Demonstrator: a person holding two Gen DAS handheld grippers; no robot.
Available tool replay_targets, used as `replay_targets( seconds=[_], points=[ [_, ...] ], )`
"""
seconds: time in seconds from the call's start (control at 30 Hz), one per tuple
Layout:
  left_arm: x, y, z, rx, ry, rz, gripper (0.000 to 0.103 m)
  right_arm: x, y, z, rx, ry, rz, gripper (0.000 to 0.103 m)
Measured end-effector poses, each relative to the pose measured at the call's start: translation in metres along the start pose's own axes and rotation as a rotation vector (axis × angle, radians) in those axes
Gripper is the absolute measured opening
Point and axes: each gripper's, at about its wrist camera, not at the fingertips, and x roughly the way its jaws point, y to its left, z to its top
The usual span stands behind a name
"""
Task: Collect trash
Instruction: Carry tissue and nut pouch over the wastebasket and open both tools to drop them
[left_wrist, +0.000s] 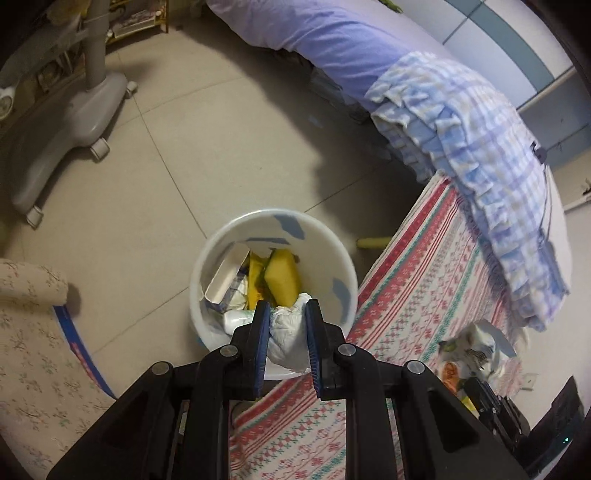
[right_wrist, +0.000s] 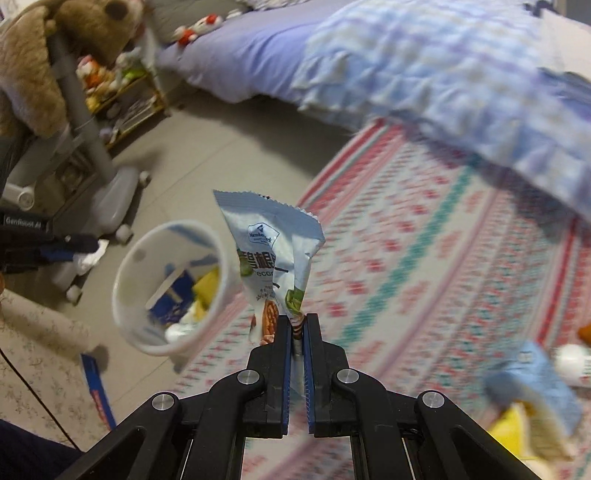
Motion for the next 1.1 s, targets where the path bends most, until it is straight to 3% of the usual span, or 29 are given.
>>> replay_targets(
  seconds=[0.2,0.57,0.7,1.03,1.1],
  points=[
    [0.000,-0.009,-0.001,0.050,-0.019,0.035,0.021,0.040,0.040,0.003,-0.016,0.039,0.059,0.006],
    [0.012,-0.001,0.006,0.031,0.010,0.034,0.021,0.101,0.105,0.029,-0.045,0.076,0.108,0.007],
    [0.020,0.001,0.009,0.020,0.052,0.012,0.023,0.114,0.110,0.034,-0.038,0.088,0.101,0.008],
    [0.022,0.004,0.011,0.005,0.073,0.003,0.024,0.130,0.107,0.034,-0.021,0.114,0.081,0.008],
    [0.021,0.005,0.011,-0.005,0.073,-0.002,0.029,0.132,0.108,0.034,-0.020,0.119,0.077,0.008]
  ],
)
